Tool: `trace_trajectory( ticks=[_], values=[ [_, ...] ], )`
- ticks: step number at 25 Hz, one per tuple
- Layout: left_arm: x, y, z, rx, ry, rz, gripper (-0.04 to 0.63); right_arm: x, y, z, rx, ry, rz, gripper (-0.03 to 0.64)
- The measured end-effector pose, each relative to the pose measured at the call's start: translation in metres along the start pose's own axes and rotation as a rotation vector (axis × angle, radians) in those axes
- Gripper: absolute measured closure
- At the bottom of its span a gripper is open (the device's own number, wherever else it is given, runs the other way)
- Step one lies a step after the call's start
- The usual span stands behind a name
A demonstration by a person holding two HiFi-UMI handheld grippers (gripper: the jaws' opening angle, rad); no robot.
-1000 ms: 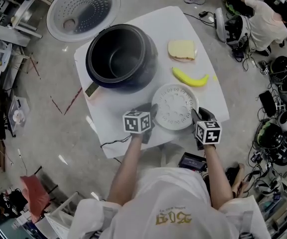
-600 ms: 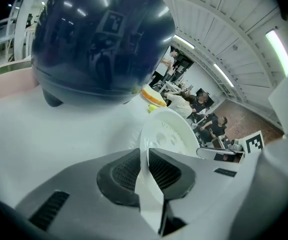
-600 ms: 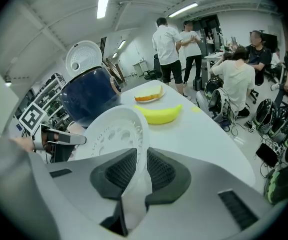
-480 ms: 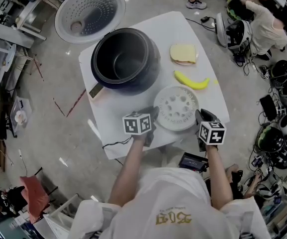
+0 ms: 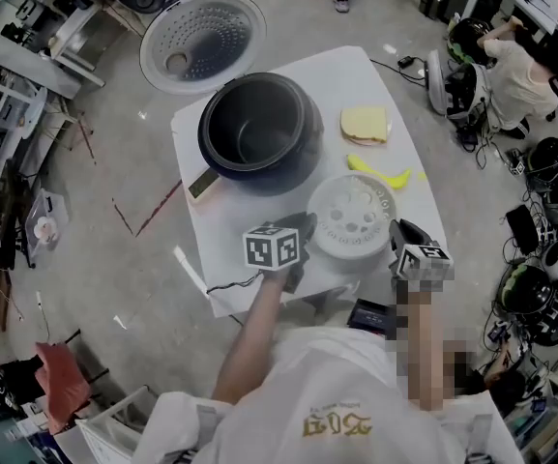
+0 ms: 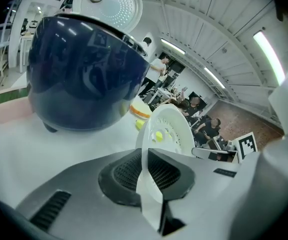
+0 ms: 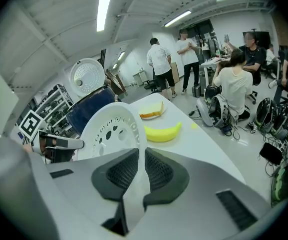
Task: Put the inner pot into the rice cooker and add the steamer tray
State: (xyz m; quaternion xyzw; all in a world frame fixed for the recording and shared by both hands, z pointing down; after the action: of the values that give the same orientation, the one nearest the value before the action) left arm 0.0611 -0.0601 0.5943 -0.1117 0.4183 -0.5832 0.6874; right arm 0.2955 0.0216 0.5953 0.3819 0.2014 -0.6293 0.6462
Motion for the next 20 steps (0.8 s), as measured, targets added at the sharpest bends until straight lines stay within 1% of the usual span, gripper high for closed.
trace_trajectory(
  ticks=[7, 12, 15, 20],
  values=[
    [0.024, 0.020, -0.013, -0.018, 0.031, 0.044, 0.541, 0.025, -0.002, -0.012, 0.014, 0.043, 0.009, 0.563],
    [0.038, 0.037, -0.019, -0.043, 0.058, 0.062, 0.541, 0.045, 0.006, -0.019, 0.053, 0.092, 0.051, 0.569],
    [0.041, 0.045, -0.021, -0.043, 0.080, 0.065, 0.542, 0.055, 0.010, -0.021, 0.070, 0.108, 0.035, 0.570],
    [0.053, 0.052, -0.038, -0.044, 0.138, 0.061, 0.543, 0.076, 0.003, -0.022, 0.113, 0.137, 0.008, 0.570]
  ],
)
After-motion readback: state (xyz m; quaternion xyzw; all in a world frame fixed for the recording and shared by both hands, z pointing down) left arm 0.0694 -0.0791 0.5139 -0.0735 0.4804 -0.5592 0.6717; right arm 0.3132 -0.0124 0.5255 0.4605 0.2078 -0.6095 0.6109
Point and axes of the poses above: the fingertips, and each gripper's own axes: z forward along the fingers, y to its right, x out of its top, the point moved 5 cm from there along -z, backward along the fingers, and after that the axes turned 11 degrees about -z, right-handed, at the moved point
